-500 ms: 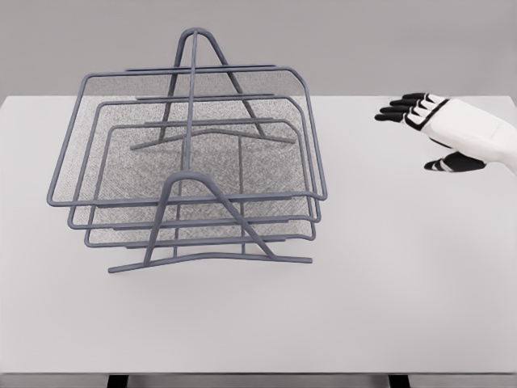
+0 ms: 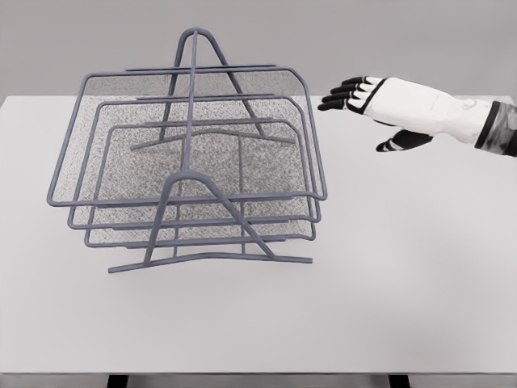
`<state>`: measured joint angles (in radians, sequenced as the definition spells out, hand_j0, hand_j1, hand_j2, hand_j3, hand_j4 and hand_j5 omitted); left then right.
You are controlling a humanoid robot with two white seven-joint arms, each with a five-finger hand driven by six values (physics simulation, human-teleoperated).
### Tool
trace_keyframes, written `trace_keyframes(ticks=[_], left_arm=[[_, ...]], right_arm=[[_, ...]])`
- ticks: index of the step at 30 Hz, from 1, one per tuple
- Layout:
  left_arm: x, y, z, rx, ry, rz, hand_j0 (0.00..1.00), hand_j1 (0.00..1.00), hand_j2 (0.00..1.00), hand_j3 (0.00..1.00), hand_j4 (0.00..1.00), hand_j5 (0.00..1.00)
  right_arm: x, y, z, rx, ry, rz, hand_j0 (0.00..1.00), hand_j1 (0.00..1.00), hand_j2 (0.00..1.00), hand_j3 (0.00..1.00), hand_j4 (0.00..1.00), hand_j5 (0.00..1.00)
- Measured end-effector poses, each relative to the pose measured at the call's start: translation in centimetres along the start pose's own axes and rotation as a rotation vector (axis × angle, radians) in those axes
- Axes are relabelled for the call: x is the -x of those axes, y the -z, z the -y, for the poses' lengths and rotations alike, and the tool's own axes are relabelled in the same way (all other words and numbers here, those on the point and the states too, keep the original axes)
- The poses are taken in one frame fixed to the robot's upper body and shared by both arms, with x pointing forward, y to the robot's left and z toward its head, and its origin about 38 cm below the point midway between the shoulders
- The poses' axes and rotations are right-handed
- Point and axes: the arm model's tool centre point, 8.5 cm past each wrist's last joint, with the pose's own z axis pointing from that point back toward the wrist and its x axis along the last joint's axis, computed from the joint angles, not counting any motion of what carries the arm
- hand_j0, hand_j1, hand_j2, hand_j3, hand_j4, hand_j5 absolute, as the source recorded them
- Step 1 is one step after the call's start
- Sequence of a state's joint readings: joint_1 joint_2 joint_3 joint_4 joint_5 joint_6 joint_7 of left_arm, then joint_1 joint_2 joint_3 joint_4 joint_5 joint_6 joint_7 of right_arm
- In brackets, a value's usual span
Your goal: Pull out the upper folder box with right arm
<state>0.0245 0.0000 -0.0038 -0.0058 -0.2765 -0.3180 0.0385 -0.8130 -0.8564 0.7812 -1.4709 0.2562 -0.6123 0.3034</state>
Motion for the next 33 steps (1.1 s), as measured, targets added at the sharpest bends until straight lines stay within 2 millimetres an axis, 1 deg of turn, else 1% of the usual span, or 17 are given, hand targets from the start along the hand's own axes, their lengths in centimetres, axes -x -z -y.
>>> trace_keyframes(ticks=[2, 5, 10, 13, 15, 22, 25, 33], left_arm=[[0.0, 0.0, 0.0, 0.000, 0.000, 0.000, 1.00, 1.00, 1.00, 1.00, 1.00, 1.00], [0.0, 0.0, 0.0, 0.000, 0.000, 0.000, 1.00, 1.00, 1.00, 1.00, 1.00, 1.00], [0.0, 0.0, 0.0, 0.000, 0.000, 0.000, 1.00, 1.00, 1.00, 1.00, 1.00, 1.00], [0.0, 0.0, 0.0, 0.000, 0.000, 0.000, 1.00, 1.00, 1.00, 1.00, 1.00, 1.00], [0.0, 0.0, 0.0, 0.000, -0.001, 0.000, 1.00, 1.00, 1.00, 1.00, 1.00, 1.00], [0.0, 0.0, 0.0, 0.000, -0.001, 0.001, 1.00, 1.00, 1.00, 1.00, 1.00, 1.00], [0.0, 0.0, 0.0, 0.000, 0.000, 0.000, 1.00, 1.00, 1.00, 1.00, 1.00, 1.00], [0.0, 0.0, 0.0, 0.000, 0.000, 0.000, 1.00, 1.00, 1.00, 1.00, 1.00, 1.00]], right_arm=[[-0.5, 0.8, -0.8, -0.014, 0.013, 0.021, 1.00, 1.00, 1.00, 1.00, 1.00, 1.00], [-1.0, 2.2, 0.4, -0.012, -0.011, 0.054, 1.00, 1.00, 1.00, 1.00, 1.00, 1.00], [-1.9, 3.7, -0.9, -0.036, 0.009, 0.092, 1.00, 1.00, 1.00, 1.00, 1.00, 1.00], [-2.3, 4.2, -2.2, -0.065, 0.022, 0.108, 1.00, 1.00, 1.00, 1.00, 1.00, 1.00], [-2.3, 4.2, -2.7, -0.064, 0.049, 0.104, 1.00, 1.00, 1.00, 1.00, 1.00, 1.00], [-2.3, 3.9, -3.3, -0.072, 0.070, 0.101, 1.00, 1.00, 1.00, 1.00, 1.00, 1.00], [-2.2, 3.3, -3.5, -0.092, 0.057, 0.095, 1.00, 1.00, 1.00, 1.00, 1.00, 1.00], [-1.5, 1.4, -3.3, -0.105, 0.059, 0.064, 1.00, 1.00, 1.00, 1.00, 1.00, 1.00]])
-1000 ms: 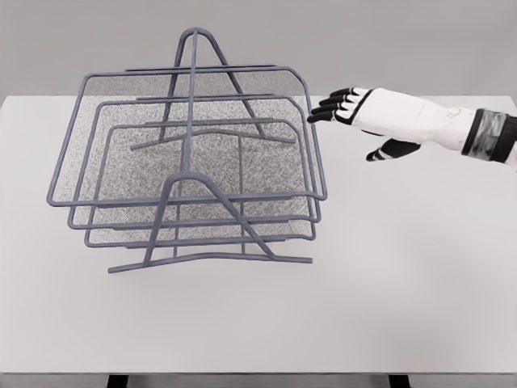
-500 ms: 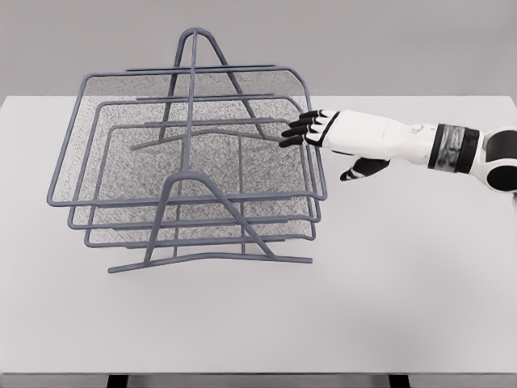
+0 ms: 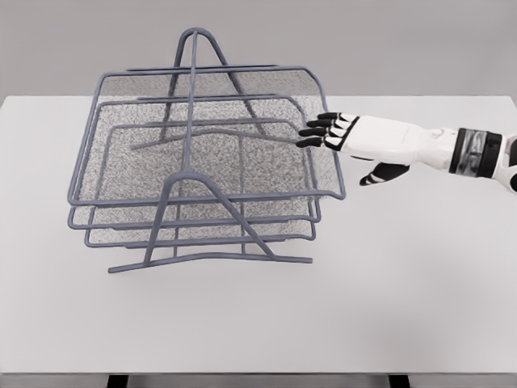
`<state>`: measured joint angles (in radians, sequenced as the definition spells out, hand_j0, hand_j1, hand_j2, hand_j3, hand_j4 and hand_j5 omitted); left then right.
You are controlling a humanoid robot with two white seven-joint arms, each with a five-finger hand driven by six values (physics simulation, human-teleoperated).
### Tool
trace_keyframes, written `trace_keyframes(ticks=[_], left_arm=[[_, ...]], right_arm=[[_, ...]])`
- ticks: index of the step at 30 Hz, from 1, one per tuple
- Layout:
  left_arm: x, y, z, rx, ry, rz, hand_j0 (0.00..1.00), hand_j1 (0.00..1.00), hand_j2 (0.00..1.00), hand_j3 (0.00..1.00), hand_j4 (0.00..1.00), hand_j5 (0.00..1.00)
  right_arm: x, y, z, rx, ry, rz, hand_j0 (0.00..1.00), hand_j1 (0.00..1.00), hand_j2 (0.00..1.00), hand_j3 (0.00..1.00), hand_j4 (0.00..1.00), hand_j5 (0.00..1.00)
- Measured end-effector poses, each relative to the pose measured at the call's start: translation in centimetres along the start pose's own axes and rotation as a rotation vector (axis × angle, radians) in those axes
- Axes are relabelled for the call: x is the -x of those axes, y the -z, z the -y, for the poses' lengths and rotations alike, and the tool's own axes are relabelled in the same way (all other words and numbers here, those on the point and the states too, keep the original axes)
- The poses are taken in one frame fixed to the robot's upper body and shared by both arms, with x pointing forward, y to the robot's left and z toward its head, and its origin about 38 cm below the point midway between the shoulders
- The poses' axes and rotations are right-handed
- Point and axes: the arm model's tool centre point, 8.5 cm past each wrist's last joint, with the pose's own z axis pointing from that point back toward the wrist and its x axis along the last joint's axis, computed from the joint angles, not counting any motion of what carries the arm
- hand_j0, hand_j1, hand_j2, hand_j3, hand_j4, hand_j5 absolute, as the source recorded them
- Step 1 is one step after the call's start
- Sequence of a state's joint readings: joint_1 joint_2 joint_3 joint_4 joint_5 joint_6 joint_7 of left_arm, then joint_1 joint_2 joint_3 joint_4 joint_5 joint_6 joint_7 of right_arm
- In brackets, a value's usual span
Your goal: Pull out the upper folder box with right arm
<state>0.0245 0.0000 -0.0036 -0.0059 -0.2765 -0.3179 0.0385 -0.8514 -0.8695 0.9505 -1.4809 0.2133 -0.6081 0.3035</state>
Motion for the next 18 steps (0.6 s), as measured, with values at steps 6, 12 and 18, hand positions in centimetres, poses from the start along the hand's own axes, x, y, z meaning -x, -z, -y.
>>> trace_keyframes(ticks=[6, 12, 18], left_arm=[[0.0, 0.0, 0.0, 0.000, 0.000, 0.000, 1.00, 1.00, 1.00, 1.00, 1.00, 1.00], [0.0, 0.0, 0.0, 0.000, 0.000, 0.000, 1.00, 1.00, 1.00, 1.00, 1.00, 1.00], [0.0, 0.0, 0.0, 0.000, 0.000, 0.000, 1.00, 1.00, 1.00, 1.00, 1.00, 1.00]], right_arm=[[0.4, -1.3, 0.0, -0.004, 0.011, -0.022, 1.00, 1.00, 1.00, 1.00, 1.00, 1.00], [0.6, -2.7, 0.1, -0.020, -0.010, -0.047, 1.00, 1.00, 1.00, 1.00, 1.00, 1.00], [0.9, -3.8, 0.2, -0.028, -0.013, -0.068, 1.00, 1.00, 1.00, 1.00, 1.00, 1.00]])
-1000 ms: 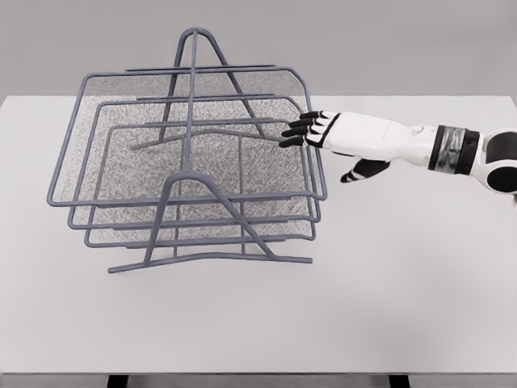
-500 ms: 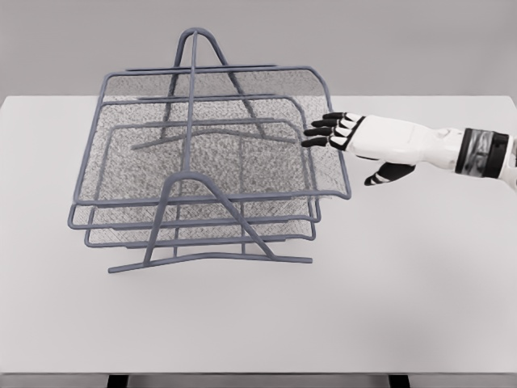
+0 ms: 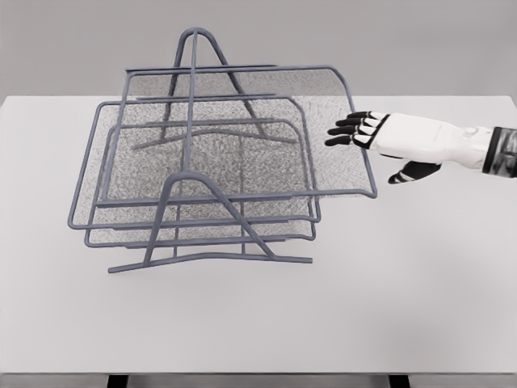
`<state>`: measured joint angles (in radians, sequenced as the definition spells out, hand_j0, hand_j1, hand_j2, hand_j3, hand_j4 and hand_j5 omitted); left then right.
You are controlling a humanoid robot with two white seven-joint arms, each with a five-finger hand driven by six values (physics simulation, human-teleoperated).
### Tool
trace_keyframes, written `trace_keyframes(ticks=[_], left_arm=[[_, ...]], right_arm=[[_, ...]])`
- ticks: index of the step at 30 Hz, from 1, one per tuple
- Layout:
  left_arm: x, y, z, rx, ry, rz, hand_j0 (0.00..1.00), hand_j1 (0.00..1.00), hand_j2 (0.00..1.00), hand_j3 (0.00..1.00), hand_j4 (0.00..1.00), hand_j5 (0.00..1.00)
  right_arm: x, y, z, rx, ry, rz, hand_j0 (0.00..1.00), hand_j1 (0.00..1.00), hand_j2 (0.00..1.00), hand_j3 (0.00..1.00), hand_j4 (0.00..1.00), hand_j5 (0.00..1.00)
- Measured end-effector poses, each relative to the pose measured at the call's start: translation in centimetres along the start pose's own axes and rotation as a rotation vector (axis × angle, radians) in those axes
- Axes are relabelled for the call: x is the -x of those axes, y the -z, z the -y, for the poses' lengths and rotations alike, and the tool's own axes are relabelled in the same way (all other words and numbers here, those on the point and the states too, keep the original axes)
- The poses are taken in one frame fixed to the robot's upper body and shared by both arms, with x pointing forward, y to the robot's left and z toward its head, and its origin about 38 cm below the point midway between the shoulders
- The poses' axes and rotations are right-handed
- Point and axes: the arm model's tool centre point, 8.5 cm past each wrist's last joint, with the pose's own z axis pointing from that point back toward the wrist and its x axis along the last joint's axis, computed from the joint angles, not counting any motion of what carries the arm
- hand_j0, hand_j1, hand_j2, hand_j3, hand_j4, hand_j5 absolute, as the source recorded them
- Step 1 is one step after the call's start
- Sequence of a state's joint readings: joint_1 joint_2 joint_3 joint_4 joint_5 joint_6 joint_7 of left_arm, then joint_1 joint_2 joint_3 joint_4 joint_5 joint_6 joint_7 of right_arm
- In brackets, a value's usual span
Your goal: Pull out the upper folder box with right arm
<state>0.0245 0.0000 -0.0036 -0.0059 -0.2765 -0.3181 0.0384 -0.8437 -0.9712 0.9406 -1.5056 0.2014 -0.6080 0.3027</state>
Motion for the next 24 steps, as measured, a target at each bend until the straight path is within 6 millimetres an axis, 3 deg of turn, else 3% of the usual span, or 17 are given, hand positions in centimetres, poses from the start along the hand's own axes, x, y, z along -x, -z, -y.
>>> trace_keyframes(ticks=[21, 24], left_arm=[[0.0, 0.0, 0.0, 0.000, 0.000, 0.000, 1.00, 1.00, 1.00, 1.00, 1.00, 1.00], [0.0, 0.0, 0.0, 0.000, 0.000, 0.000, 1.00, 1.00, 1.00, 1.00, 1.00, 1.00]], right_arm=[[1.3, -4.3, 1.3, -0.015, -0.037, -0.088, 1.00, 1.00, 1.00, 1.00, 1.00, 1.00], [1.2, -4.7, 2.1, 0.000, -0.056, -0.095, 1.00, 1.00, 1.00, 1.00, 1.00, 1.00]])
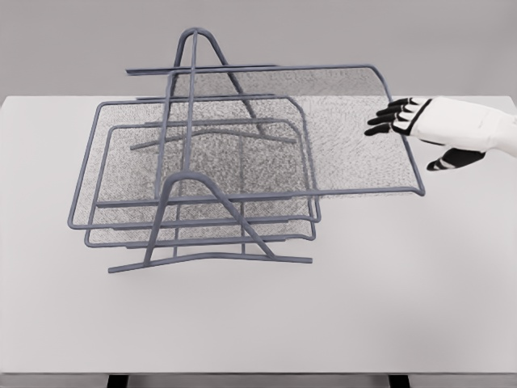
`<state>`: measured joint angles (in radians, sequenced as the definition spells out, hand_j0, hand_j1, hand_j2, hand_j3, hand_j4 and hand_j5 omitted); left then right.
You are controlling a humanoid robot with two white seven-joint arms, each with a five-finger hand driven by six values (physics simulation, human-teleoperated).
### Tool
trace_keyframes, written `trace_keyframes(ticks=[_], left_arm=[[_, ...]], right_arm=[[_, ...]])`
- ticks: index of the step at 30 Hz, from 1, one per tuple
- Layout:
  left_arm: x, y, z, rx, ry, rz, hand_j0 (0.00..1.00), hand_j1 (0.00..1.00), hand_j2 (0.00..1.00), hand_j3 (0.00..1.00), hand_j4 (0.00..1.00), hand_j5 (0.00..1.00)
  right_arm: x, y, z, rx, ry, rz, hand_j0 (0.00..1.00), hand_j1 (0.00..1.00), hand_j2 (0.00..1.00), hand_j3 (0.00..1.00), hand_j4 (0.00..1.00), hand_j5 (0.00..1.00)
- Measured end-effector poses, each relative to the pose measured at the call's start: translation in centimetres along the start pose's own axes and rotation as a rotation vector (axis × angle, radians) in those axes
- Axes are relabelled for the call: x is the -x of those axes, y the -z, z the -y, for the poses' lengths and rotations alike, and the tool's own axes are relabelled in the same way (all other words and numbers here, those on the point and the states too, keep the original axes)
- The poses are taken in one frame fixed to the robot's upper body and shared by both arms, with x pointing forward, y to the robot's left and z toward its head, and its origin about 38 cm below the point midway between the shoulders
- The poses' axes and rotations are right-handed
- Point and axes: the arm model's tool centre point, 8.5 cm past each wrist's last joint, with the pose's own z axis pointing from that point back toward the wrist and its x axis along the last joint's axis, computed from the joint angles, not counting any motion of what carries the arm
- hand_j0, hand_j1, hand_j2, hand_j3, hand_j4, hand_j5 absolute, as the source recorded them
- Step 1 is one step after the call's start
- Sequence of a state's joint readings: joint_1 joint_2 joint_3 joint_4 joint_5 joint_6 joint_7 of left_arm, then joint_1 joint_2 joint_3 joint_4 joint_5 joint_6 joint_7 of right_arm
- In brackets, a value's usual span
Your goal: Pull out the upper folder box with right arm
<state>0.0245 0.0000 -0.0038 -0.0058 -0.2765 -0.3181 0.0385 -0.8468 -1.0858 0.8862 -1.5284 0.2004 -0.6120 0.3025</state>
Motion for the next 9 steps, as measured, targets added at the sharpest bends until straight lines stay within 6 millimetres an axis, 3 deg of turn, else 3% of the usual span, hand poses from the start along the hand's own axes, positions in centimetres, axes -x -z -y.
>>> trace_keyframes(ticks=[9], left_arm=[[0.0, 0.0, 0.0, 0.000, 0.000, 0.000, 1.00, 1.00, 1.00, 1.00, 1.00, 1.00]], right_arm=[[0.3, -3.0, 2.7, 0.054, -0.001, -0.034, 1.00, 1.00, 1.00, 1.00, 1.00, 1.00]])
